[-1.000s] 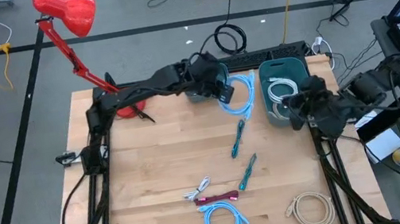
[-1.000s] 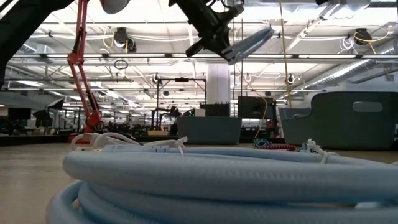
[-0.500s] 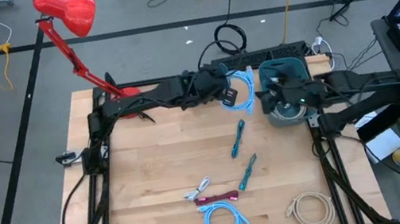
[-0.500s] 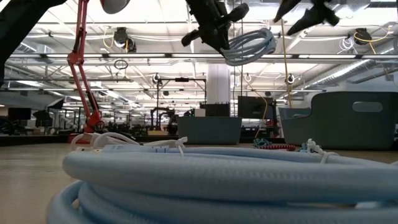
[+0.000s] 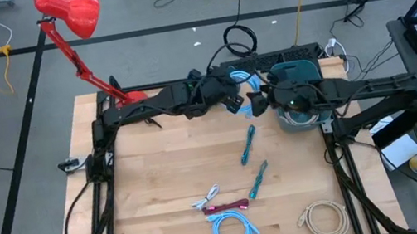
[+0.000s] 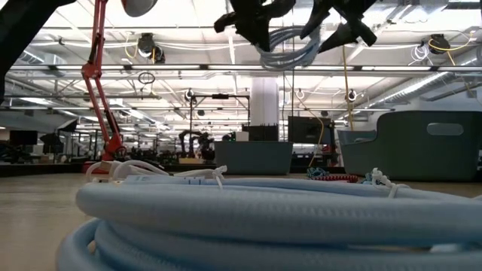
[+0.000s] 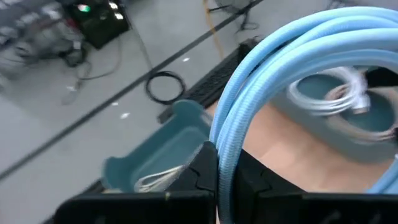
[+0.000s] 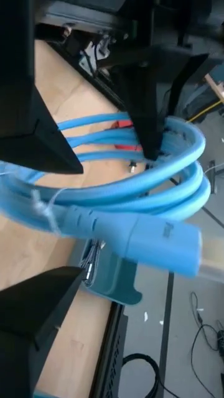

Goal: Pick & Place USB Port
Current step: Put the left blue HDMI cable into the right blue bin

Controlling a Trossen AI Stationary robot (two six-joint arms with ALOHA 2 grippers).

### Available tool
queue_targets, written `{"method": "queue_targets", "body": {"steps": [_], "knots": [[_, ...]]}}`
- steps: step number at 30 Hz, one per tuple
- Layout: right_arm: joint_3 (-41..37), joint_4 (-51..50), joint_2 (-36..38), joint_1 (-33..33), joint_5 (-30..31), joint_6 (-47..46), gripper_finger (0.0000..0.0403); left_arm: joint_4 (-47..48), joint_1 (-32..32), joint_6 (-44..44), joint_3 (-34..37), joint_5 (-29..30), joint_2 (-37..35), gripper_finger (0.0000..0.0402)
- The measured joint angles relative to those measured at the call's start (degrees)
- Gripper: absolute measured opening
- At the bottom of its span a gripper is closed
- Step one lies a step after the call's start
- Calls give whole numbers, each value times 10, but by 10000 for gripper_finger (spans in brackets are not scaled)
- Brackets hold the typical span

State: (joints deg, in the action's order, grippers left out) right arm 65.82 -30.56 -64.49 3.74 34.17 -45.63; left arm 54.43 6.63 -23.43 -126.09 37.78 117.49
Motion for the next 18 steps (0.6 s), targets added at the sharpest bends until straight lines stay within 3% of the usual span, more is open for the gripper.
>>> {"method": "queue_targets", "body": {"steps": [5,12,18], "knots": [[0,26,-2,0,4,-2,173,5,2,31,-2,15,-14,12],[0,40,2,0,-5,20,30,2,1,73,-2,28,-24,20],[25,-31,25,14,-23,-12,30,57,-1,78,-2,-3,-52,59]]}}
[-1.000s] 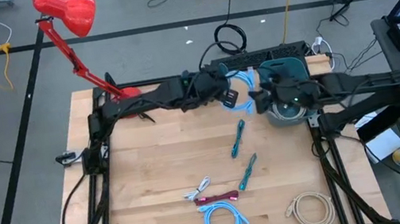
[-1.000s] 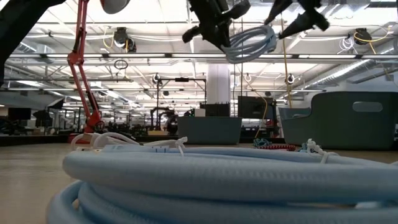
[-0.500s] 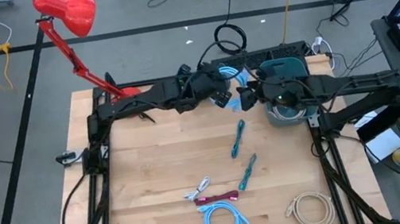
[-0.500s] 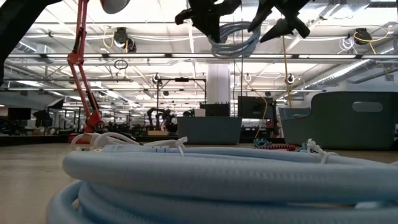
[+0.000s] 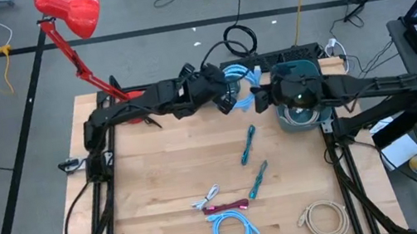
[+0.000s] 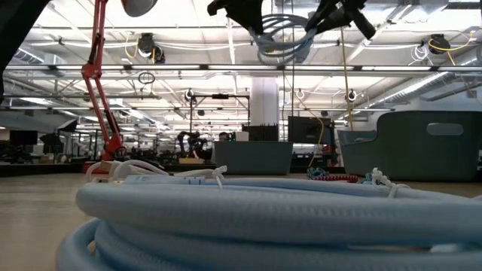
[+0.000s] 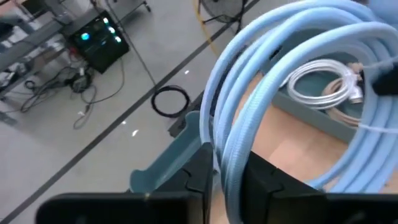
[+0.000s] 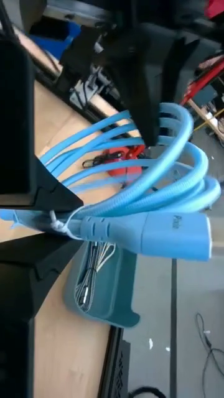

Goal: Pick & Place USB Port
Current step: Put the left blue HDMI cable into the right blue bin

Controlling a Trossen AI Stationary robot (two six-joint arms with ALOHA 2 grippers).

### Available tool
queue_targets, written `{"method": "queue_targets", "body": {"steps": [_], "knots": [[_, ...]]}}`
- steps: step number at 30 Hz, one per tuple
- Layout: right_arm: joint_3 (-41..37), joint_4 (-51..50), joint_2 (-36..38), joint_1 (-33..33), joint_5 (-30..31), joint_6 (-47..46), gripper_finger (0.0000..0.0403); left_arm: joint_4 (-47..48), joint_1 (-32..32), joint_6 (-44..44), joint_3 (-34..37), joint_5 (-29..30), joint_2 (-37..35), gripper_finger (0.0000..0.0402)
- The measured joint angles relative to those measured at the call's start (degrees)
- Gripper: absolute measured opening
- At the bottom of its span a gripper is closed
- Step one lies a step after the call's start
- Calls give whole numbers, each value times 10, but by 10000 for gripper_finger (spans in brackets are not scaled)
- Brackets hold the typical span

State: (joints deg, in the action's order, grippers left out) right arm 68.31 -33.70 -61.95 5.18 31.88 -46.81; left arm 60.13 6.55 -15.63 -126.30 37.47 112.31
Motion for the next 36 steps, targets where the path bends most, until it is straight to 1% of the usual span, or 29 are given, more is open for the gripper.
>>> {"method": "queue_targets", "body": {"steps": [4,7,9,11,15,16,17,18,20,23,24,26,30,33,34,36], "knots": [[27,-12,9,13,-15,1,30,4,-1,1,0,-12,-15,58],[57,-32,11,31,-52,-3,30,15,-3,1,-1,-21,-27,50],[80,-70,12,36,-65,-18,30,28,-4,4,-1,-28,-33,43],[97,-98,12,37,-65,-38,30,50,-7,9,-1,-27,-39,36],[122,-118,14,44,-101,-69,30,63,-13,21,-2,-27,-53,27],[127,-134,15,48,-108,-79,30,80,-15,26,-2,-18,-58,26],[129,-162,19,51,-107,-86,30,125,-15,31,1,10,-61,25],[129,-195,25,52,-105,-92,30,154,-12,34,4,17,-65,25],[131,-198,31,56,-109,-113,30,142,-11,30,0,52,-75,24],[127,-239,30,54,-133,-127,30,199,-10,31,2,63,-78,25],[126,-251,28,52,-140,-133,30,195,-7,31,2,60,-78,25],[126,-283,27,48,-135,-147,30,211,2,31,2,58,-81,25],[127,-455,30,57,-84,-196,30,224,8,29,1,54,-99,25],[125,-546,23,69,-53,-228,30,225,7,25,1,49,-98,25],[123,-563,23,75,-48,-232,30,227,6,25,1,49,-97,26],[115,-565,25,94,-47,-223,30,234,4,30,2,46,-100,26]]}}
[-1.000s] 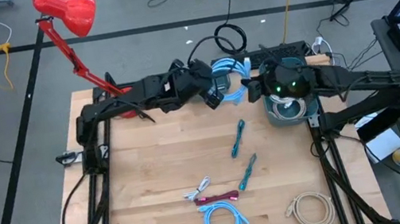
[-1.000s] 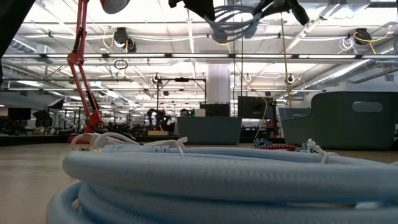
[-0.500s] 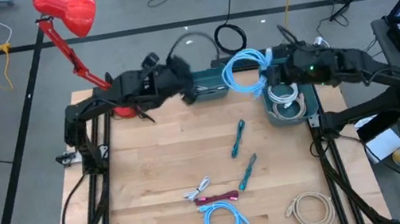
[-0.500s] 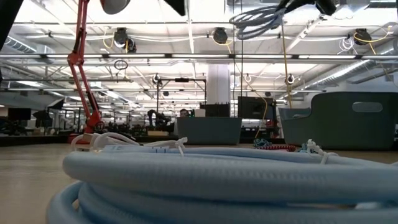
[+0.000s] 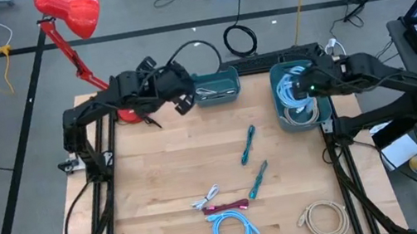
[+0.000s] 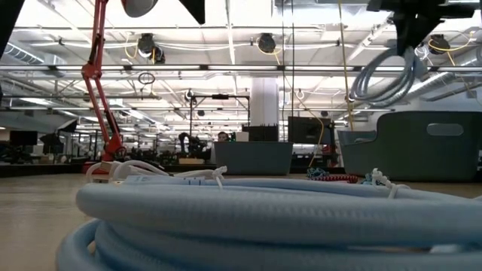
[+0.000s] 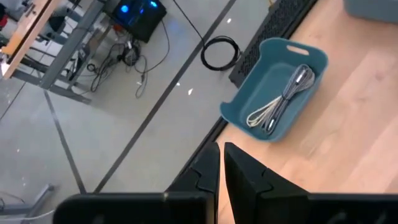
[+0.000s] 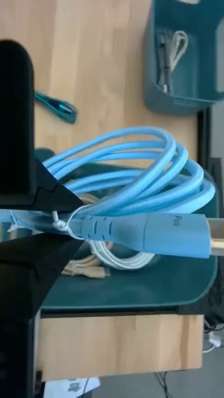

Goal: Pick & Place USB Port
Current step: Put the left blue HDMI cable into the right blue bin

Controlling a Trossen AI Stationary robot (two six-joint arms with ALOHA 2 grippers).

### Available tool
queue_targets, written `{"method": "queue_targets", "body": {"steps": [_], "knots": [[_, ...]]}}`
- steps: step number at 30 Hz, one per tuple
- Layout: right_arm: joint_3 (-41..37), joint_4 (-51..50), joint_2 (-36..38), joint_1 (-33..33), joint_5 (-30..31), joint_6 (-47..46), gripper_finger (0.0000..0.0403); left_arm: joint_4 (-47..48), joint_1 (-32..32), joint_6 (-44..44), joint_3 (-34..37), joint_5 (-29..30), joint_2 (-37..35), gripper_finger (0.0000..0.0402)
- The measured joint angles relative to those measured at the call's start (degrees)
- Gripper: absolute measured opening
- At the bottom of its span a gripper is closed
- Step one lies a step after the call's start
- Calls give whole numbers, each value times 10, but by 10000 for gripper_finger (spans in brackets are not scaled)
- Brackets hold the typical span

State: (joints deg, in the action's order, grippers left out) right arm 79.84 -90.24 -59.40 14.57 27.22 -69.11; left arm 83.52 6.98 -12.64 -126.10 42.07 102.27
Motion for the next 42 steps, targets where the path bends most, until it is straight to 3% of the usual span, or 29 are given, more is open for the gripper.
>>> {"method": "queue_targets", "body": {"steps": [5,14,30,42], "knots": [[-43,33,-10,61,-18,49,30,0,-9,4,-1,-1,-1,26],[-165,245,-11,181,-106,144,30,4,-31,10,0,0,-1,26],[-263,275,-7,290,-143,211,30,46,-75,-15,0,46,-1,26],[-284,290,14,317,-131,222,30,50,-80,-29,0,45,-1,26]]}}
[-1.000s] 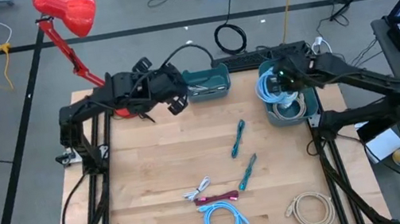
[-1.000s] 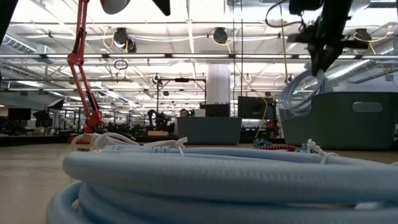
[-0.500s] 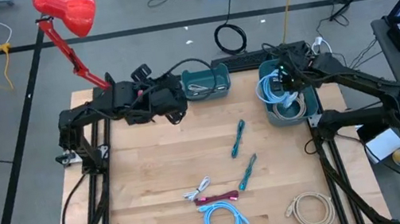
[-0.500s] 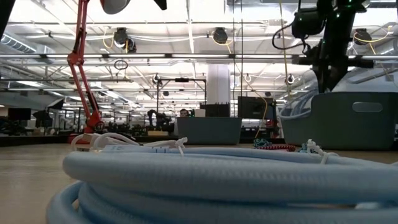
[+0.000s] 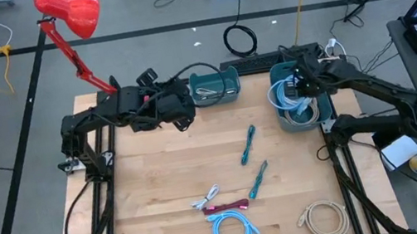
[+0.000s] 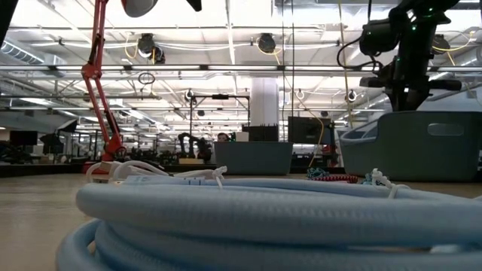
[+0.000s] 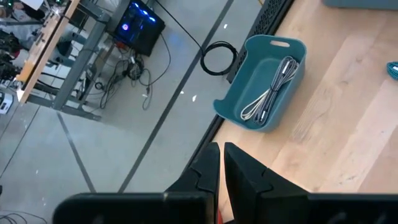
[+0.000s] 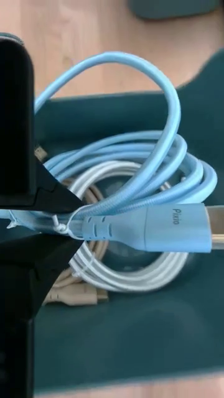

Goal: Pick & Place USB Port
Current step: Put the left blue HDMI cable into the right blue bin, then put the top blue charger cable into the left blue bin

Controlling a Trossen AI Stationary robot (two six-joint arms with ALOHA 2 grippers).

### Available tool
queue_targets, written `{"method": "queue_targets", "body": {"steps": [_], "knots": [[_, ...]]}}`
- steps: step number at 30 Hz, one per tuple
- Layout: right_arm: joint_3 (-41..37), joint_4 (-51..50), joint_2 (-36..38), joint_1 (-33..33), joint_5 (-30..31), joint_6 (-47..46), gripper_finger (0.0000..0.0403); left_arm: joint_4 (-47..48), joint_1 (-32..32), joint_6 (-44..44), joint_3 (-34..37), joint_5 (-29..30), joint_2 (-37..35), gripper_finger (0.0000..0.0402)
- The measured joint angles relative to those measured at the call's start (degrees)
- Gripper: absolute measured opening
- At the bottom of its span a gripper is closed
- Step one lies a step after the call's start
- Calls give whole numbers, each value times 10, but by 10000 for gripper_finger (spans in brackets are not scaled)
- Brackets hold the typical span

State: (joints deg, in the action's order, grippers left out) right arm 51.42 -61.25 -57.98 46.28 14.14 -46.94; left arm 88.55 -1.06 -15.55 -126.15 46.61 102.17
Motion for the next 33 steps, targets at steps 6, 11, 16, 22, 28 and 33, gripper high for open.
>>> {"method": "queue_targets", "body": {"steps": [6,11,16,22,28,33], "knots": [[0,-5,24,17,23,0,30,0,-8,-1,0,0,0,26],[0,-14,33,40,41,1,30,-1,-10,-1,0,0,0,26],[0,-18,31,63,37,13,53,-1,-10,-1,0,0,0,26],[0,-20,20,78,9,30,95,-1,-10,-1,0,0,0,26],[0,-15,13,78,-22,34,114,-1,-10,-1,0,0,0,26],[0,4,15,77,-49,44,124,-3,-10,-2,0,0,0,26]]}}
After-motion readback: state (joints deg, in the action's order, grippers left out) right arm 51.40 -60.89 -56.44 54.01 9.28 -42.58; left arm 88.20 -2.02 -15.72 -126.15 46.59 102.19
